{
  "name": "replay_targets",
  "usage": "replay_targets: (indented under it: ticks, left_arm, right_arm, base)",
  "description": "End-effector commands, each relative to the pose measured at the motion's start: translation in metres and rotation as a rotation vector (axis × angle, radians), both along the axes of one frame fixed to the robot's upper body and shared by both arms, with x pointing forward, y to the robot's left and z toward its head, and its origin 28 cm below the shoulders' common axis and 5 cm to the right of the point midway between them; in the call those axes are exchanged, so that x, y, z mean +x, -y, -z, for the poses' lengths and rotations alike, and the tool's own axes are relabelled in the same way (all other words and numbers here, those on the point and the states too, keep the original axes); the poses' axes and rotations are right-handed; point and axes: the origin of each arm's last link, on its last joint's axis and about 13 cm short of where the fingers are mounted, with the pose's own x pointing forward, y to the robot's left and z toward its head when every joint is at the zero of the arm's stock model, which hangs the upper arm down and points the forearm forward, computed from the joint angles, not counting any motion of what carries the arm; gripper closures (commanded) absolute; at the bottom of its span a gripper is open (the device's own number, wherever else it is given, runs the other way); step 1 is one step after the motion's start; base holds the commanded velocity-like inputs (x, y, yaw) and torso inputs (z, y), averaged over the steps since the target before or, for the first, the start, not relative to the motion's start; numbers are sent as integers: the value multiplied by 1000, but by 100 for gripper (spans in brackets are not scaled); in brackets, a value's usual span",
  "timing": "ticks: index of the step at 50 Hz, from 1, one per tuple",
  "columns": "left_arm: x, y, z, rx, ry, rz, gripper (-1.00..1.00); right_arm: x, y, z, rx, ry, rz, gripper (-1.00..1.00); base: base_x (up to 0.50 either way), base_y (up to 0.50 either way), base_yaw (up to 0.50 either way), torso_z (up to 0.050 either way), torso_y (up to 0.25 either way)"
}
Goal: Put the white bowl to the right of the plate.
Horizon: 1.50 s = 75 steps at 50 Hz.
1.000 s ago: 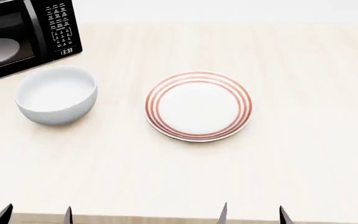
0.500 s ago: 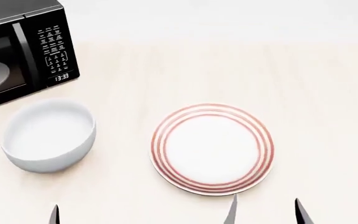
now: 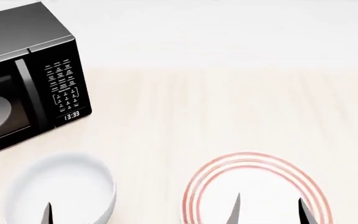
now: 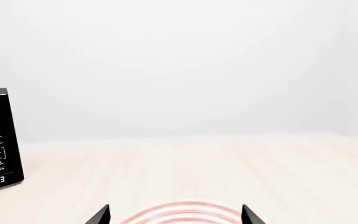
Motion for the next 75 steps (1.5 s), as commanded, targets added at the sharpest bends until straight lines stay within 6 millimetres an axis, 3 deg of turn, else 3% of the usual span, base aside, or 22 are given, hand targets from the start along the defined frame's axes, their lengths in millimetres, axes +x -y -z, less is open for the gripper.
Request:
replay_targets:
  ticks: [1,17,22,27,31,34,36,38,46,51,55,58,60,67,68,73,74,75]
  left_arm:
    - [-1,-1,-1,-3,6,-4,-100]
    - [0,-1,-1,0,9,-6,-100]
    - [4,-5,-2,-6,7,-28,-100]
    - [5,-10,-5,-14,12,-48,-100]
    - [6,-13,-7,-14,12,-56,-100]
    - [6,-16,-8,-17,14,-65,-100]
    - [6,-18,-9,-15,20,-72,-100]
    - [5,-19,-11,-15,25,-75,-100]
    - [3,-26,-15,-9,46,-107,-100]
    - [2,-31,-18,-7,58,-131,-100]
    - [1,-38,-22,-41,65,-166,-100]
    - [1,-41,-23,-48,69,-174,-100]
    - [1,-41,-23,-62,67,-165,-100]
    - [1,-42,-24,-70,64,-166,-100]
    - [1,-42,-24,-70,65,-167,-100]
    - [1,-44,-25,-71,67,-184,-100]
    - [-1,-52,-28,-81,81,-226,-100]
    - [-3,-57,-30,-88,90,-258,-100]
  right_arm:
    - [0,1,-1,9,2,-6,-100]
    - [3,0,2,11,-15,-7,-100]
    - [7,-4,2,-11,-205,-14,-100]
    - [9,-14,0,-175,-242,180,-100]
    - [6,-17,-5,-169,-241,149,-100]
    - [9,-18,-11,-130,-280,23,-100]
    - [13,-19,-17,-137,-349,-82,-100]
    - [19,-21,-29,-76,-350,-38,-100]
    - [30,-32,-66,-76,-336,-134,-100]
    - [44,-39,-92,-176,-326,-256,-100]
    - [60,-44,-113,-50,-371,-122,-100]
    - [66,-47,-123,-23,-377,-122,-100]
    - [71,-47,-121,85,-478,-136,-100]
    - [78,-51,-132,93,-496,-102,-100]
    - [79,-52,-134,18,-524,-62,-100]
    - [68,-63,-158,-73,-541,-151,-100]
    - [68,-88,-162,-90,-607,-260,-100]
    - [74,-100,-159,-101,-652,-310,-100]
  base:
    - [500,0,0,0,0]
    - [500,0,0,0,1]
    - [117,0,0,0,0]
    - [0,0,0,0,0]
    - [0,0,0,0,0]
    - [0,0,0,0,0]
    - [0,0,0,0,0]
    - [0,0,0,0,0]
    - [0,0,0,0,0]
    - [0,0,0,0,0]
    - [0,0,0,0,0]
    - [0,0,0,0,0]
    - [0,0,0,0,0]
    - [0,0,0,0,0]
    - [0,0,0,0,0]
    - [0,0,0,0,0]
    - [0,0,0,0,0]
    - [0,0,0,0,0]
